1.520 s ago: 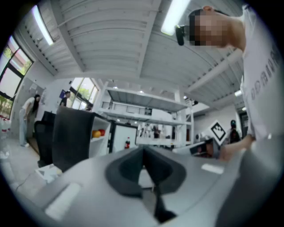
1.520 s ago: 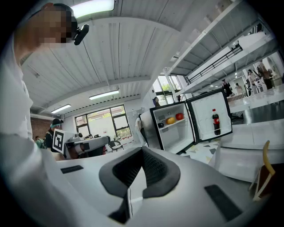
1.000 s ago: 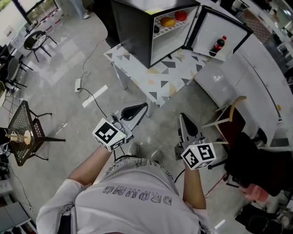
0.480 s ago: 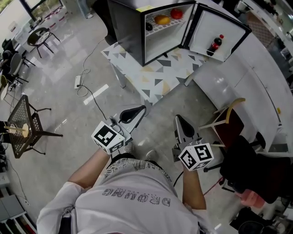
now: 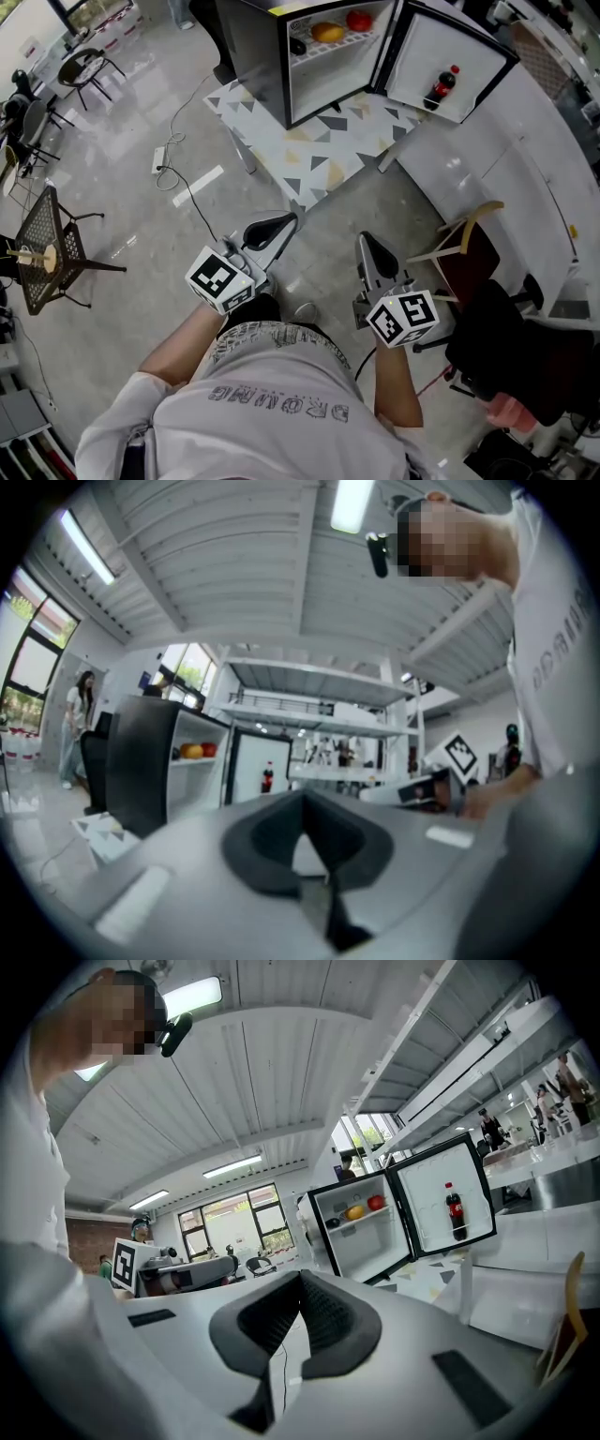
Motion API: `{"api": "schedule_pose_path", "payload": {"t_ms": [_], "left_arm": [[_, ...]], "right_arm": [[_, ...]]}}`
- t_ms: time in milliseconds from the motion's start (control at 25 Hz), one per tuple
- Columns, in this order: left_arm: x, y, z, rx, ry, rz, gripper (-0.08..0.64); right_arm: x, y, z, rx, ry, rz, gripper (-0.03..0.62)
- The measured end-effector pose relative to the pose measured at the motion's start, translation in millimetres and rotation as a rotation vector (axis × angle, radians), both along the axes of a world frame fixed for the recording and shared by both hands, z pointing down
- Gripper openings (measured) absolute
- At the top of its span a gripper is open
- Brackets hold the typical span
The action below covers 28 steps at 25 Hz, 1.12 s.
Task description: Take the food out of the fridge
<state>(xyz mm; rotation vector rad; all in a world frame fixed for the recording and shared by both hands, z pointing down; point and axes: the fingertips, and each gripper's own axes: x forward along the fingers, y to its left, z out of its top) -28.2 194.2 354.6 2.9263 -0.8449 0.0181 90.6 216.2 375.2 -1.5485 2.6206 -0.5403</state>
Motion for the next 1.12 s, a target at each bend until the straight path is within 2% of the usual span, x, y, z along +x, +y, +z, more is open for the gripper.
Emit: {"api": "schedule_pose_path", "payload": {"t_ms": [440, 1120], "left_arm": [[0, -48, 10, -0.014, 0.008, -0.003, 0.007], [-27, -205, 25, -0.035, 0.023, 0.057, 0.008]], "right_arm": [[4, -47, 10, -0.018, 0.004, 0.004, 0.002], [-18, -194, 27, -0.059, 0.02, 0.077, 0.002]]}}
